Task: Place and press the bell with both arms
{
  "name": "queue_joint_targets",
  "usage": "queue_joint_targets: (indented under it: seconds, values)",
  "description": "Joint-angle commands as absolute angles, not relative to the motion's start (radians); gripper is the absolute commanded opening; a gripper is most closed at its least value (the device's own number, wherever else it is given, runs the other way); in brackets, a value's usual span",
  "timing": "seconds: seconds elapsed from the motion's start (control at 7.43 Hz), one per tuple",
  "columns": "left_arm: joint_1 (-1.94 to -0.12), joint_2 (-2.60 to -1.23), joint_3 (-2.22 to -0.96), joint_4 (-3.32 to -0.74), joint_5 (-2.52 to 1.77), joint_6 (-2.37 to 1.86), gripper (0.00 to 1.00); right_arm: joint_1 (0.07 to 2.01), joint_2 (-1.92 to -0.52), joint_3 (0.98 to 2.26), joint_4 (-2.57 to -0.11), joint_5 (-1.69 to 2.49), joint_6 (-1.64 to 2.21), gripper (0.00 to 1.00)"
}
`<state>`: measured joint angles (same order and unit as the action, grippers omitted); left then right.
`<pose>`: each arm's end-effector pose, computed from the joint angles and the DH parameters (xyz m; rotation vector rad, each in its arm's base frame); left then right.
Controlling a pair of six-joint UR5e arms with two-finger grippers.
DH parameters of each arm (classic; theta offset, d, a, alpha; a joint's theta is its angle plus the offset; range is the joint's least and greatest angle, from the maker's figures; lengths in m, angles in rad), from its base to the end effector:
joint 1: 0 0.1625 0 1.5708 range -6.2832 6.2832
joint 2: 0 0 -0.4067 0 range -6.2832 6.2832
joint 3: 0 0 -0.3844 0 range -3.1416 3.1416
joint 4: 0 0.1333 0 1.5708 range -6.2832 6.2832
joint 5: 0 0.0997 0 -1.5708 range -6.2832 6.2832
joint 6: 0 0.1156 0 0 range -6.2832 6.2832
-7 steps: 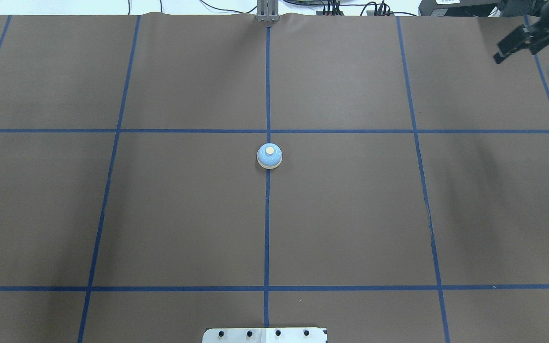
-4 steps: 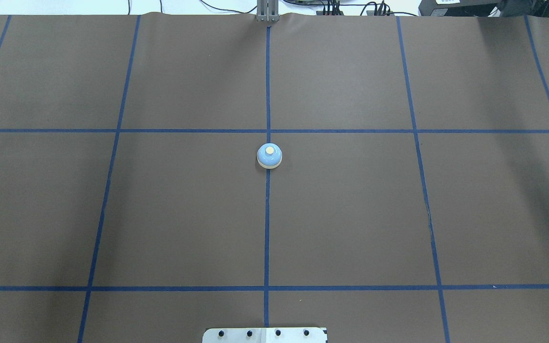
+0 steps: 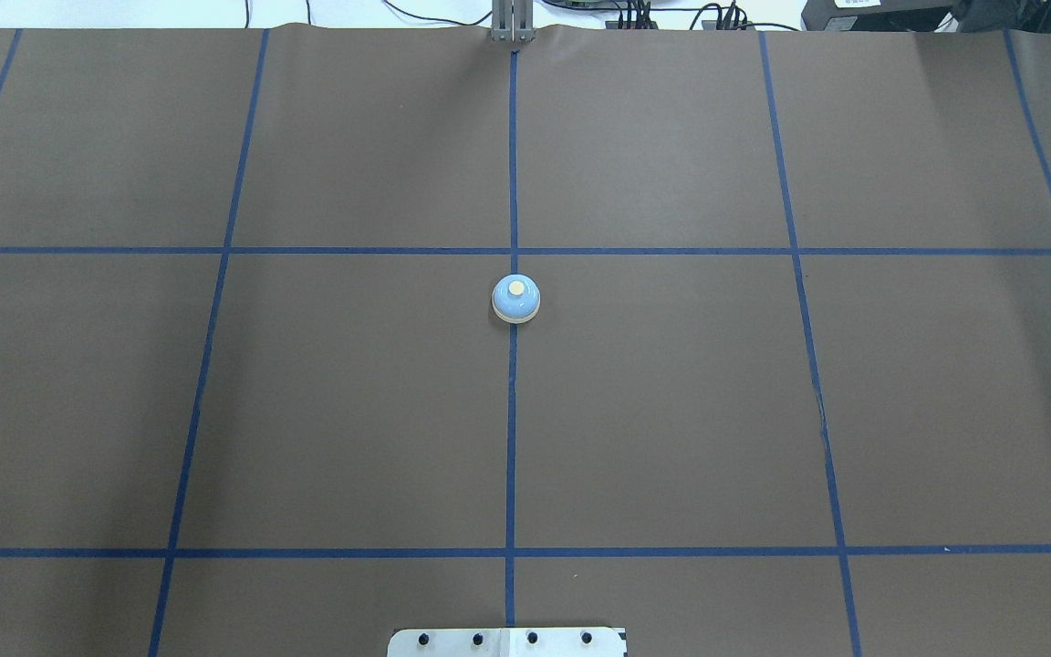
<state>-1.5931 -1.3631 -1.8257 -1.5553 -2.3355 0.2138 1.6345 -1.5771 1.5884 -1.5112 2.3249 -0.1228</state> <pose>-0.0622 -0.4011 0.6225 0.1202 0.7570 0.1942 0.0851 -0.4828 0.6418 0.1374 -0.7444 -0.0830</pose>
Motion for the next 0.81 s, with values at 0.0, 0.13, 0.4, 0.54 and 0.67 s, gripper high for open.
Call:
queue_joint_targets:
  seconds: [0.0,0.13,0.4,0.54,0.67]
  values:
    - [-1.592,-1.364,-1.862,-1.471,-2.332,0.074,1.00,1.638,-1.676,1.684,-1.516,2.321,-0.106,1.00]
    - [-1.592,-1.368,-1.865,-1.473,-2.324,0.075,1.00,1.635,-1.681,1.687,-1.522,2.321,-0.103,1.00]
    - [-1.594,-1.353,-1.885,-1.470,-2.318,0.077,1.00,1.608,-1.668,1.689,-1.539,2.318,-0.072,1.00]
    - [-1.595,-1.353,-1.866,-1.467,-2.327,0.069,1.00,1.580,-1.654,1.689,-1.537,2.318,-0.042,1.00]
    - [-1.609,-1.351,-1.873,-1.470,-2.318,0.068,1.00,1.575,-1.651,1.689,-1.536,2.322,-0.035,1.00]
